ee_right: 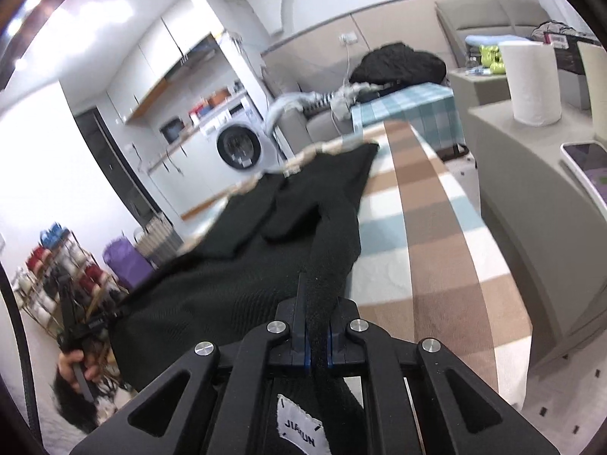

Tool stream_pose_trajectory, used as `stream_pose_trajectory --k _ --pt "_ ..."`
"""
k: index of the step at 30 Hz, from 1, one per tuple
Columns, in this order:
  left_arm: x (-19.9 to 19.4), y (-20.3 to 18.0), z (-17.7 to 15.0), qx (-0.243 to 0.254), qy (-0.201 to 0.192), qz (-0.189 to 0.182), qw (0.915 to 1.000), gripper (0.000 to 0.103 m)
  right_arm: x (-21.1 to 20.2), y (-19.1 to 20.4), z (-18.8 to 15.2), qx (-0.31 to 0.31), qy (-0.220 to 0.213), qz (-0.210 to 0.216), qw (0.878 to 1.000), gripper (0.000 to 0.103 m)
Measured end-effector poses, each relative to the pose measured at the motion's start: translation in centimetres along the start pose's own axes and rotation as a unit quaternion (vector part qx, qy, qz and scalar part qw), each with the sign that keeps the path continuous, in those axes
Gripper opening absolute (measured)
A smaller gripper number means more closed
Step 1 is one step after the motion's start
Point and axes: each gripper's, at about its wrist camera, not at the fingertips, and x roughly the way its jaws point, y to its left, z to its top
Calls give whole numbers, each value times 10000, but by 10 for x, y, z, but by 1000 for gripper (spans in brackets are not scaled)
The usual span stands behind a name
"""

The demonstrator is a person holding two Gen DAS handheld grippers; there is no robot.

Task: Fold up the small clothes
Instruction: 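Lift the hem with both grippers and fold it toward the collar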

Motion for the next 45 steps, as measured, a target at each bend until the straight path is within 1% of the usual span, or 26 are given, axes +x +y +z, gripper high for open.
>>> stream_pose_trajectory --k 4,8,14,17,21,23,28,29,30,31,32,33,34,35,36,37,39,40,42,45 --pt "-2 1 14 -62 -133 -16 9999 2 4 9 15 -58 -172 -74 9998 5" --pt "10 0 34 -116 -225 -37 9997 2 23 12 35 -23 -153 -307 9994 5" --pt "48 -5 70 -124 -273 9 9996 2 59 7 63 162 -24 -772 9969 5" --pt "70 -7 88 -130 -262 6 9996 2 82 -2 75 293 85 -1005 9945 5" --pt "107 -8 108 -158 -144 32 9998 2 110 -15 85 475 263 -1351 9893 5" --pt "124 -8 114 -193 -47 48 9998 2 120 -20 85 553 339 -1435 9875 5" --pt "163 -9 119 -249 203 75 9995 3 144 -32 87 654 484 -1663 9827 5" --pt "169 -9 119 -261 260 68 9993 3 148 -33 86 683 531 -1667 9822 8" --pt "176 -8 118 -303 330 81 9990 4 152 -36 86 712 609 -1691 9811 11" --pt "179 -7 117 -320 368 78 9988 9 155 -38 85 739 699 -1728 9797 14" --pt "182 -6 116 -334 411 95 9986 13 156 -40 84 772 772 -1741 9787 21" --pt "182 -4 114 -339 440 115 9984 26 154 -41 82 791 818 -1713 9786 26" --pt "183 -2 112 -363 484 179 9980 45 152 -42 81 811 830 -1699 9786 39" --pt "183 1 110 -395 496 180 9978 54 147 -43 78 840 819 -1709 9783 52" --pt "182 4 107 -435 509 130 9977 61 144 -45 76 847 819 -1709 9782 57" --pt "181 6 105 -442 530 84 9976 61 140 -46 73 831 853 -1702 9782 58" --pt "184 9 100 -423 655 -39 9969 61 138 -49 69 804 960 -1652 9783 64" --pt "187 10 99 -416 684 -70 9968 62 139 -51 67 796 1009 -1580 9790 66" --pt "191 9 99 -400 742 -75 9964 62 147 -54 63 797 1145 -1435 9798 66" --pt "196 4 103 -371 779 -193 9961 62 160 -49 61 818 1240 -1100 9828 66"
